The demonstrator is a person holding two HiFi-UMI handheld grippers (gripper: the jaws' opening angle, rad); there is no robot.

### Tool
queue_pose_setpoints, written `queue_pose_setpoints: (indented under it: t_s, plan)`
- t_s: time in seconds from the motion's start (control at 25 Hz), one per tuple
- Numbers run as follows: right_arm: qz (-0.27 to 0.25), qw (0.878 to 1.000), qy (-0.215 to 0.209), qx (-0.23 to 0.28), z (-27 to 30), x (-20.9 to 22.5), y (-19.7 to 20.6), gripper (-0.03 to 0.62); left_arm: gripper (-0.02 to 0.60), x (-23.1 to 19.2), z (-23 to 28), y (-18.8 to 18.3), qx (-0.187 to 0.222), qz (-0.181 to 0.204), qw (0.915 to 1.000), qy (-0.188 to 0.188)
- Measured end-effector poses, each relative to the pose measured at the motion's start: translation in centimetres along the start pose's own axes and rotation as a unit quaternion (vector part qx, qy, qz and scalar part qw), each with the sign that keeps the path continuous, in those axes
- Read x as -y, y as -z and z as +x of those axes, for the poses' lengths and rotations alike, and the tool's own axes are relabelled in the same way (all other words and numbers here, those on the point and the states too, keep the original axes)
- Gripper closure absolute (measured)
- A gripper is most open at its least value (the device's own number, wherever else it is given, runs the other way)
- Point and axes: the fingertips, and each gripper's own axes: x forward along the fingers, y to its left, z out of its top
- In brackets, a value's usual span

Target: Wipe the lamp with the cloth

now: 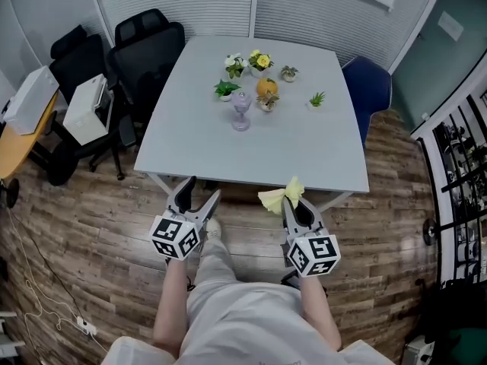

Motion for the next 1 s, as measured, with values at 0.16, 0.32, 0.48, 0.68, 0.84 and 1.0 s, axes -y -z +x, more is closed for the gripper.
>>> queue_pose_setpoints:
  t_s: [0.16,0.32,0.48,0.68,0.84,1.0]
  plan:
    - [0.004,1.0,0.013,-0.01,6.4,1.5,-0.7,0.539,0.287,-4.8,5.1,-0.7,-0.018,0.004,0.9997,0.015]
    - [0.01,0.999,0.029,-0.023,13.1,2.7,-1.9,0.539,0.288,-9.4,10.2,-1.5,-0.05,0.024,0.9979,0.035]
    - [0.016,0.998,0.044,-0.034,19.1,3.3,-2.9,0.539,0.288,-13.9,14.4,-1.5,-0.08,0.026,0.9949,0.055]
    - [0.02,0.996,0.066,-0.049,24.5,4.4,-3.4,0.539,0.288,-17.9,18.8,-1.0,-0.106,0.019,0.9907,0.084]
    - [0.022,0.995,0.083,-0.05,27.6,5.0,-3.8,0.539,0.288,-19.7,21.9,-0.1,-0.129,0.029,0.9842,0.118]
    - [0.025,0.993,0.101,-0.051,29.6,5.6,-3.9,0.539,0.288,-20.7,24.4,1.0,-0.149,0.03,0.975,0.162]
